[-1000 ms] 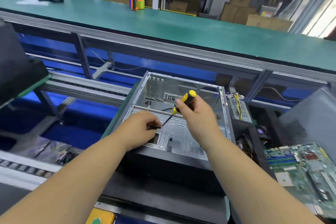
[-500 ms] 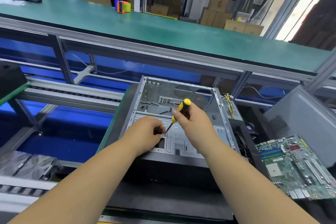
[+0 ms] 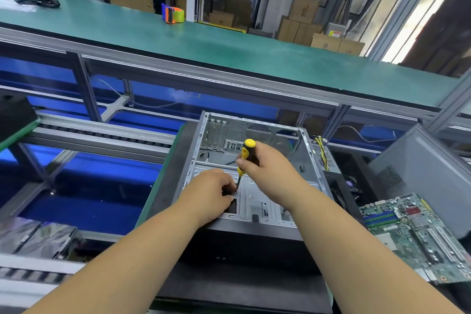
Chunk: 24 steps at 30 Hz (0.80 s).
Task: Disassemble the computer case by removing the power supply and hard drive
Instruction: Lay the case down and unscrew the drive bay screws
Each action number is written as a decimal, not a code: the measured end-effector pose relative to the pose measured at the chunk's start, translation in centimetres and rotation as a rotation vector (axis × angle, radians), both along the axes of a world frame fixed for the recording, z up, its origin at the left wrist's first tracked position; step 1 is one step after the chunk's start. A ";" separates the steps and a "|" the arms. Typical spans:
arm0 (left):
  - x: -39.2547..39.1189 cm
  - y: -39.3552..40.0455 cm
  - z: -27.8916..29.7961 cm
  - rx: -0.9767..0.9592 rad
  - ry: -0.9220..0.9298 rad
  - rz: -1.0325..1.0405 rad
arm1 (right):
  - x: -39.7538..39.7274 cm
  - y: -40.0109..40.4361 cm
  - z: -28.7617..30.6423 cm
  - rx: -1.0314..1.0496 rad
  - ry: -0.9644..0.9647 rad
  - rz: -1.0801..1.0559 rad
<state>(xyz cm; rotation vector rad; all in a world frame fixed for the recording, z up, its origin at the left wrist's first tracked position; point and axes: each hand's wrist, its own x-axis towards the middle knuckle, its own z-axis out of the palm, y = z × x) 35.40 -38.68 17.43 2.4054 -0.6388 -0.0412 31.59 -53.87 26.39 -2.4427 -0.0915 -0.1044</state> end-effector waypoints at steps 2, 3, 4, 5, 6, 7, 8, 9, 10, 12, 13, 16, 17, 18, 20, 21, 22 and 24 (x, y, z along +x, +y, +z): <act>0.1 0.0 0.0 -0.002 0.011 0.002 | 0.1 -0.1 0.0 -0.002 0.014 -0.008; 0.1 0.0 0.0 -0.004 0.018 0.001 | 0.1 -0.2 -0.1 0.002 0.023 -0.016; 0.1 -0.1 0.0 -0.007 0.027 0.002 | 0.2 -0.3 -0.1 0.011 0.034 -0.027; 0.1 -0.1 0.0 -0.014 0.042 0.008 | 0.3 -0.4 -0.1 0.024 0.045 -0.044; 0.2 -0.2 0.1 -0.023 0.062 0.019 | 0.4 -0.6 -0.2 0.043 0.050 -0.063; 0.3 -0.3 0.2 -0.032 0.084 0.033 | 0.6 -0.7 -0.2 0.066 0.049 -0.083; 0.5 -0.5 0.3 -0.036 0.106 0.048 | 0.7 -0.8 -0.2 0.089 0.041 -0.101; 0.7 -0.6 0.4 -0.034 0.129 0.060 | 0.7 -0.9 -0.3 0.102 0.032 -0.113; 0.8 -0.7 0.5 -0.026 0.146 0.067 | 0.8 -0.9 -0.4 0.103 0.023 -0.118; 1.0 -0.8 0.6 -0.018 0.169 0.068 | 0.7 -0.7 -0.5 0.078 0.006 -0.108; 1.0 -0.9 0.7 -0.033 0.179 0.062 | 0.8 -0.6 -0.6 0.067 -0.003 -0.096; 0.8 -0.9 0.7 -0.108 0.196 0.039 | 0.9 -0.4 -0.4 0.071 -0.003 -0.069; 0.7 -0.9 0.7 -0.111 0.192 0.033 | 1.1 -0.4 -0.3 0.077 0.010 -0.067; 0.7 -0.9 0.7 -0.103 0.187 0.031 | 1.2 -0.5 -0.2 0.093 0.027 -0.068; 0.7 -0.9 0.6 -0.085 0.187 0.033 | 1.2 -0.6 -0.1 0.169 0.043 -0.086; 0.7 -0.9 0.6 -0.085 0.191 0.036 | 1.1 -0.6 0.0 0.222 0.019 -0.107; 0.7 -0.9 0.6 -0.089 0.197 0.040 | 1.1 -0.5 0.1 0.272 -0.031 -0.133; 0.7 -1.0 0.4 -0.088 0.200 0.039 | 1.0 -0.4 0.4 0.302 -0.150 -0.172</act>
